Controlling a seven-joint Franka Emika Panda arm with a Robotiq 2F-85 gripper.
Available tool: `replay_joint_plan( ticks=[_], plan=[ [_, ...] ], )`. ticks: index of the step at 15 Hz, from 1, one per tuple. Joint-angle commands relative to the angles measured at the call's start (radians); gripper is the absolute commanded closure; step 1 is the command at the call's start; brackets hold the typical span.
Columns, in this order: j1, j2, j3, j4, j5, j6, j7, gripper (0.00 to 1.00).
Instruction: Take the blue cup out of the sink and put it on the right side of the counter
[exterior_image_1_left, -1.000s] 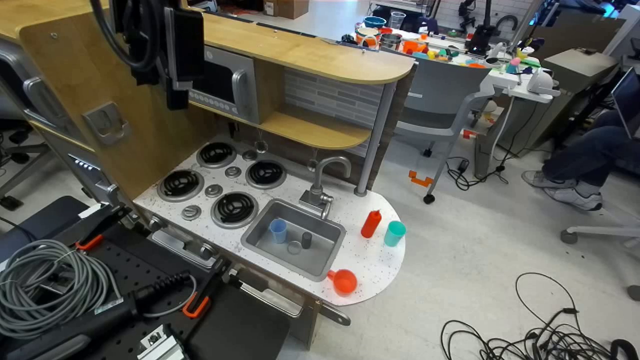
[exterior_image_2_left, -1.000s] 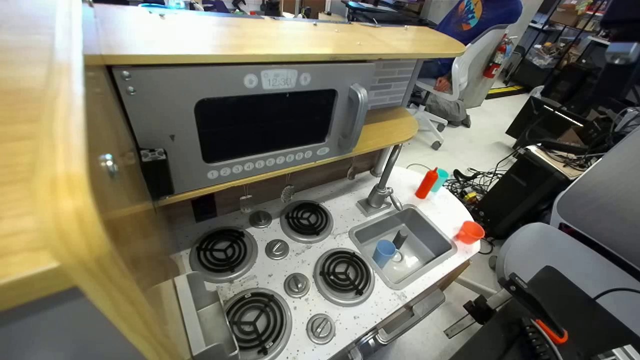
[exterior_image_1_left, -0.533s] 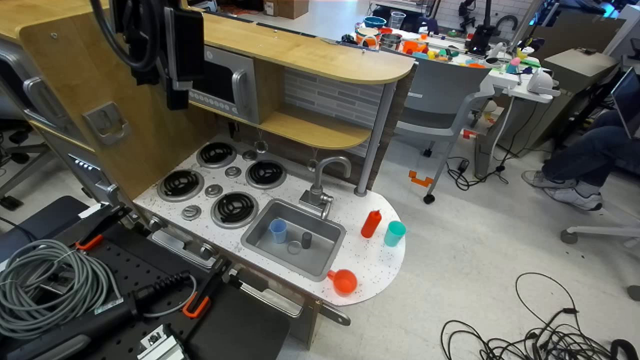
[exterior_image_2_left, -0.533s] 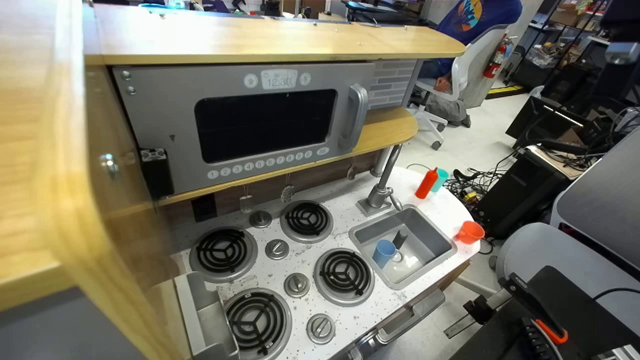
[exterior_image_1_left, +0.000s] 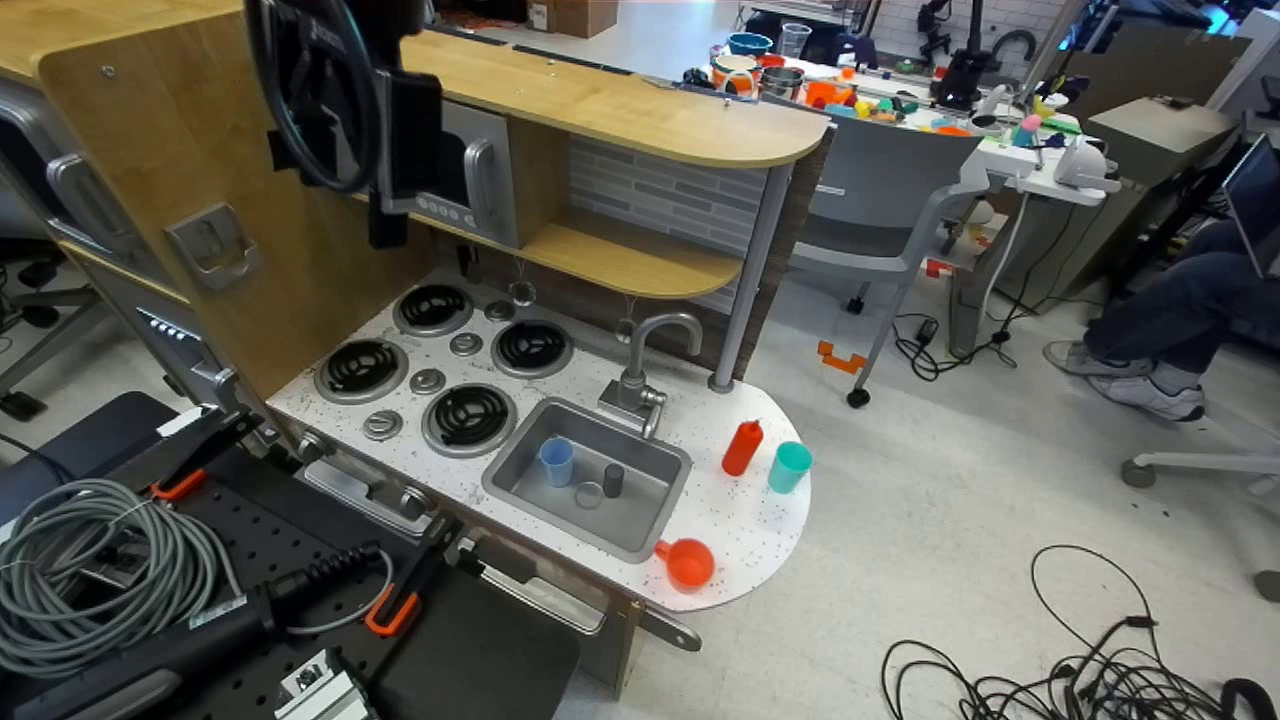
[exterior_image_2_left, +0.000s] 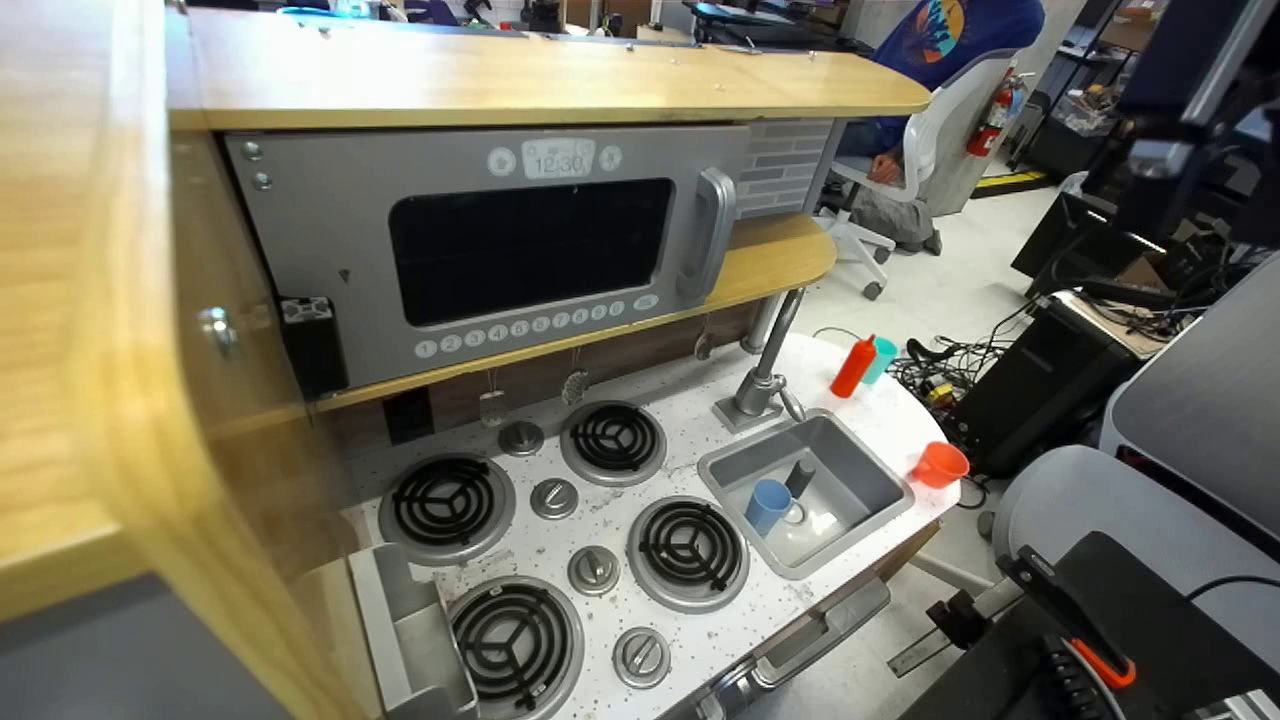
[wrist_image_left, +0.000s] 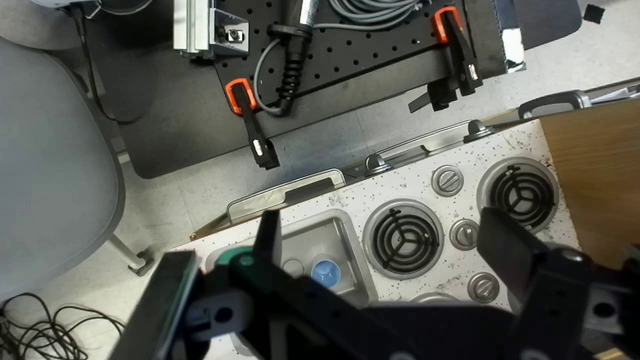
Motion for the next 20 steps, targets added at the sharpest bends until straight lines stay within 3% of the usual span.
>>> replay_joint_plan(
  ticks=[1,13,20],
  plan=[
    [-0.01,0.18,-0.015,0.102,0.035,0.035,-0.018,0.0],
    [-0.019,0.691,-0.023,0.402,-0.005,0.037,0.008,0.0],
    [0.004,0.819,-0.048,0.461,-0.056,0.059,0.088,0.0]
  ],
)
